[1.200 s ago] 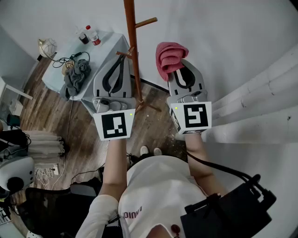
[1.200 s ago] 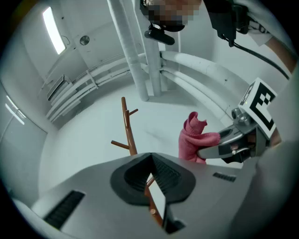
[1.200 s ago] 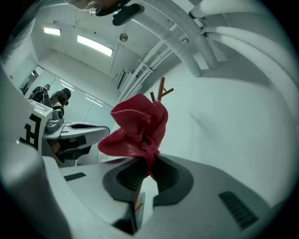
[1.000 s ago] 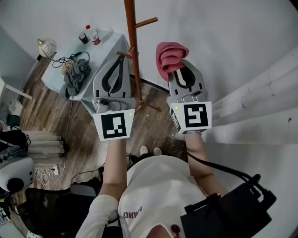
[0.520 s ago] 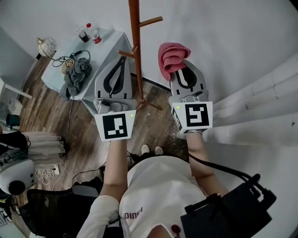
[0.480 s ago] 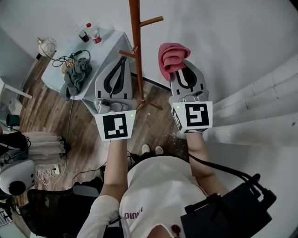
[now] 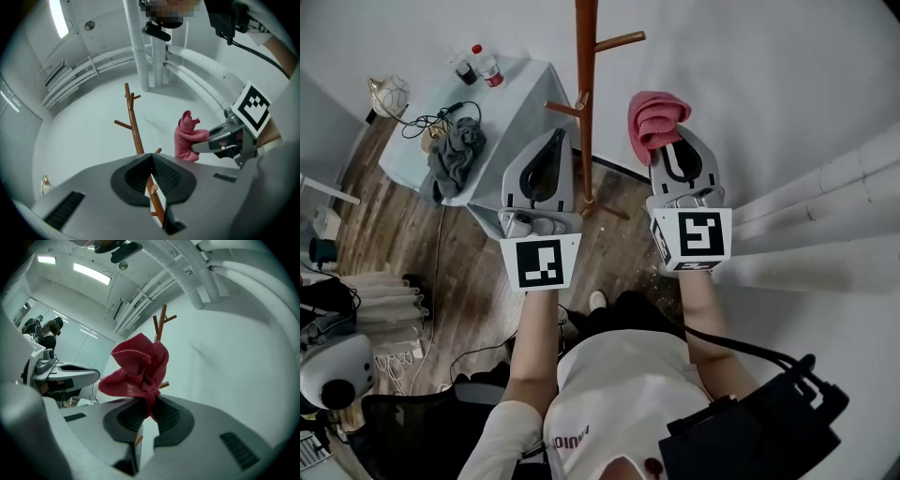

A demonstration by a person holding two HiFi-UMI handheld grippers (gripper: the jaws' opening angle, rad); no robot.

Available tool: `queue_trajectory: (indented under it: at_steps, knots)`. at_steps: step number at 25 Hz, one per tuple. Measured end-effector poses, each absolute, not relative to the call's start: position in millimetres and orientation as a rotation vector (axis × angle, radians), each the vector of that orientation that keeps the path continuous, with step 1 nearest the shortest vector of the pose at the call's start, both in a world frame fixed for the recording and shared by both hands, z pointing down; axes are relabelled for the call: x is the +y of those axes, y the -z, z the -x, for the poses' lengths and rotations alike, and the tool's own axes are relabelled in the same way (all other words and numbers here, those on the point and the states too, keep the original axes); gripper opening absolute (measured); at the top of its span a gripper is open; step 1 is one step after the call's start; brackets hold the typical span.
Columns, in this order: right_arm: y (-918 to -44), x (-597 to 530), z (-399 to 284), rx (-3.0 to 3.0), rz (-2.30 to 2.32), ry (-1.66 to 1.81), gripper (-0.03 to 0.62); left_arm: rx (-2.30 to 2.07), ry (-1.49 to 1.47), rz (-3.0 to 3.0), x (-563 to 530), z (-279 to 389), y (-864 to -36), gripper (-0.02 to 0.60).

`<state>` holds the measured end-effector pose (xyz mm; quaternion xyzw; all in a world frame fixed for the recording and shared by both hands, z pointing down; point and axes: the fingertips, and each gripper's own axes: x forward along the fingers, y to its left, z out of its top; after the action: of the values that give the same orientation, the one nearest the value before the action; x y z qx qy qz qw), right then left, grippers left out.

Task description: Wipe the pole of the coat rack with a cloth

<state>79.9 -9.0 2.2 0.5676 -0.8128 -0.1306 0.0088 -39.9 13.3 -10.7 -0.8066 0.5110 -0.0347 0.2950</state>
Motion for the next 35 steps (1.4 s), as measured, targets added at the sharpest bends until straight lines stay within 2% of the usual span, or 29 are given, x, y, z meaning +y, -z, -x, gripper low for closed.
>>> queue_trajectory:
  at_steps: [6, 10, 35]
  knots:
    - [-10, -20, -81, -2.506, -1.792, 0.396, 0.048, 1.521, -0.17, 2.314, 8, 47, -5, 0.014]
    - [-12, -33, -81, -2.506, -1.769, 0.404, 0.048, 1.385, 0.098, 2.206, 0, 40, -15, 0.014]
    - [-57, -159, -62, -2.665, -1.415, 0.44, 0.048, 1.574, 0.328, 2.223, -95, 18, -86, 0.014]
